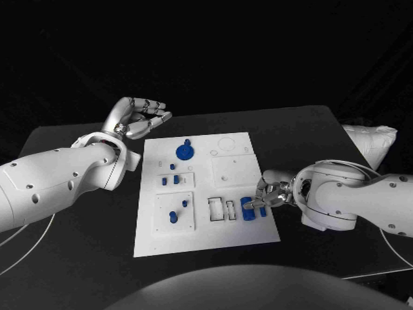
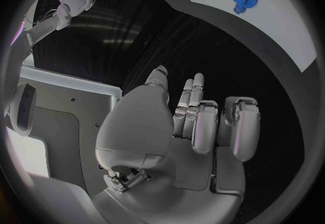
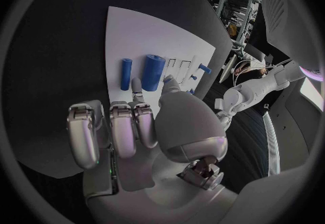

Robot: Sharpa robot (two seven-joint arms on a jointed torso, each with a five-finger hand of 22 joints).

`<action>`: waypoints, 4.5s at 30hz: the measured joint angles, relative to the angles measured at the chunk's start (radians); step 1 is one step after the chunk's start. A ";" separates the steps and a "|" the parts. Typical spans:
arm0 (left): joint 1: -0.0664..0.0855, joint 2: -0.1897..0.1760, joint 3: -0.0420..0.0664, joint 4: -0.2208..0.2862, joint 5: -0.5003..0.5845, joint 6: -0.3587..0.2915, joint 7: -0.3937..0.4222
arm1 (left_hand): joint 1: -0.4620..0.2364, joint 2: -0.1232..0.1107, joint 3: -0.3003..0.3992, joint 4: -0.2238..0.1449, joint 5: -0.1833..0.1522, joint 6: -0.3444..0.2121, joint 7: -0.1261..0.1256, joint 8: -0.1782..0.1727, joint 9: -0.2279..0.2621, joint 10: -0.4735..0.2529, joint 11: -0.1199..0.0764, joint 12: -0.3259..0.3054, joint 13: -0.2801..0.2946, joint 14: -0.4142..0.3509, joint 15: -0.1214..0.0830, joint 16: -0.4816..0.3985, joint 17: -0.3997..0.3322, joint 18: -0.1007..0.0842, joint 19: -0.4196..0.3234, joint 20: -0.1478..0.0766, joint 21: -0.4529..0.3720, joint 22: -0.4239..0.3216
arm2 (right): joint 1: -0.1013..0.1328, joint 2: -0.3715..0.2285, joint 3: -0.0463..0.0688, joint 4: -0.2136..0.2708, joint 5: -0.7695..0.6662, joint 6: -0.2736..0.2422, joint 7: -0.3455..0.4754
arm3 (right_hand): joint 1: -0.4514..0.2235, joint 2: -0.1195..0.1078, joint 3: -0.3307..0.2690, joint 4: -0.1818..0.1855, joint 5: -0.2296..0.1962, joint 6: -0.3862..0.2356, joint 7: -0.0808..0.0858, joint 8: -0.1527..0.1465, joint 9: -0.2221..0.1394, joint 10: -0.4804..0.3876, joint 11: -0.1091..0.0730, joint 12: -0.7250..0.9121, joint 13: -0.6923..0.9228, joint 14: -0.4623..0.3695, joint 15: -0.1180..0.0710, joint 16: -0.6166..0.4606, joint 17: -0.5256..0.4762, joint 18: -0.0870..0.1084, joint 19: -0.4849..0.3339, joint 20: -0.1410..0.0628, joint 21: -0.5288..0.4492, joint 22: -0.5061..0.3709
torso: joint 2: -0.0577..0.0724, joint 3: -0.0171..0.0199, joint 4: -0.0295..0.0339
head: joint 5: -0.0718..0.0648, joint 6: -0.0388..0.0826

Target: Assemble the parts on the task board

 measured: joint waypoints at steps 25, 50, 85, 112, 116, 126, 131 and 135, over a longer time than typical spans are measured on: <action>0.000 -0.011 0.000 0.012 0.000 -0.002 -0.001 | 0.000 0.000 -0.003 -0.003 0.000 0.000 0.000 0.000 0.001 0.000 0.000 0.000 0.000 0.000 0.000 0.000 0.000 0.000 0.000 0.000 0.000 0.000 | -0.019 0.086 0.009 -0.061 0.029 0.017 -0.028 | 0.000 0.008 0.015 -0.002 -0.032 -0.028 0.008 -0.031 0.060 0.000 0.000 0.000 0.000 0.000 0.000 0.000 0.000 0.000 0.000 0.000 -0.001 0.000 | 0.000 -0.0008 -0.0005 | 0.004 0.000; 0.000 -0.013 0.000 0.015 -0.001 -0.001 -0.002 | 0.000 0.000 -0.005 0.000 0.004 0.000 0.000 0.000 0.002 0.000 0.000 0.000 0.000 0.000 0.000 0.000 0.001 0.000 0.000 0.000 0.000 0.000 | -0.034 0.120 0.013 -0.084 0.069 -0.034 -0.006 | 0.155 -0.023 0.110 -0.073 -0.016 0.138 -0.005 -0.221 0.244 0.000 0.000 0.000 0.000 0.000 0.007 0.000 0.000 0.000 0.000 0.000 -0.001 -0.001 | -0.001 -0.0001 -0.0010 | 0.003 0.000; 0.000 -0.012 0.000 0.008 -0.001 -0.001 -0.003 | 0.004 0.004 -0.005 0.000 0.004 0.000 0.000 0.000 0.002 0.000 0.000 0.000 0.000 0.000 0.000 0.000 0.000 0.000 0.000 0.000 0.000 0.000 | -0.006 0.054 0.001 -0.078 0.518 -0.165 0.161 | 0.193 -0.013 0.187 -0.118 0.003 0.195 0.002 -0.324 -0.163 -0.003 -0.011 0.000 0.000 0.000 0.007 0.000 -0.001 0.000 0.000 0.000 -0.001 0.000 | -0.001 -0.0008 -0.0004 | 0.015 0.000; 0.000 -0.010 0.000 0.004 -0.001 -0.001 -0.004 | 0.004 0.004 -0.005 0.000 0.004 0.000 0.000 0.000 0.002 0.000 0.000 0.000 0.001 0.000 0.000 0.000 0.000 0.000 0.000 0.000 0.000 0.000 | 0.000 0.124 0.001 -0.114 0.762 -0.149 0.199 | 0.193 -0.013 0.203 -0.126 -0.011 0.203 0.009 -0.327 -0.169 0.000 -0.014 0.000 0.000 0.000 0.007 0.000 -0.001 0.000 0.000 0.000 -0.001 0.000 | -0.001 -0.0013 0.0004 | 0.025 0.000; 0.000 -0.010 0.000 0.004 -0.001 -0.001 -0.004 | 0.004 0.004 -0.005 0.000 0.004 0.000 0.000 0.000 0.002 0.000 0.000 0.000 0.001 0.000 0.000 0.000 0.000 0.000 0.000 0.000 0.000 0.000 | -0.002 0.139 0.001 -0.124 0.773 -0.148 0.188 | 0.193 -0.013 0.203 -0.126 -0.013 0.205 0.011 -0.328 -0.170 0.000 -0.014 0.000 0.000 -0.004 0.004 0.000 -0.001 0.000 0.000 0.000 -0.001 0.000 | -0.001 -0.0013 0.0003 | 0.026 0.000; 0.000 -0.011 0.000 0.005 -0.001 -0.001 -0.004 | 0.004 0.004 -0.005 0.000 0.003 0.000 0.000 0.000 0.002 0.000 0.000 0.000 0.001 0.000 0.000 0.000 0.000 0.000 0.000 0.000 0.000 0.000 | -0.003 0.155 0.000 -0.132 0.772 -0.152 0.153 | 0.190 -0.015 0.213 -0.128 -0.029 0.206 0.012 -0.340 -0.177 0.000 -0.014 0.000 0.000 0.000 0.000 0.000 -0.001 0.000 0.000 0.000 -0.001 0.000 | -0.001 -0.0007 0.0002 | 0.029 0.000; 0.000 -0.012 0.000 0.006 -0.001 -0.001 -0.004 | 0.004 0.004 -0.005 0.000 0.003 0.000 0.000 0.000 0.002 0.000 0.000 0.000 0.001 0.000 0.000 0.000 0.000 0.000 0.000 0.000 0.000 0.000 | -0.003 0.161 0.000 -0.131 0.753 -0.155 0.138 | 0.174 -0.015 0.228 -0.142 -0.036 0.210 0.016 -0.346 -0.177 0.000 -0.014 0.000 0.000 0.000 0.000 0.000 -0.001 0.000 0.000 0.000 -0.001 0.000 | 0.000 -0.0007 -0.0003 | 0.030 0.000; 0.000 -0.013 0.000 0.007 -0.001 -0.001 -0.004 | 0.004 0.004 -0.005 0.000 0.003 0.004 -0.004 0.000 0.003 0.004 0.004 0.000 0.001 0.000 0.000 0.000 0.000 0.000 0.000 0.000 0.000 0.000 | -0.003 0.165 0.000 -0.131 0.739 -0.157 0.128 | 0.169 -0.020 0.242 -0.156 -0.044 0.210 0.016 -0.349 -0.180 0.000 -0.014 0.000 0.000 0.000 0.000 0.000 -0.001 0.000 0.000 0.000 -0.001 0.000 | 0.000 -0.0007 -0.0004 | 0.031 0.000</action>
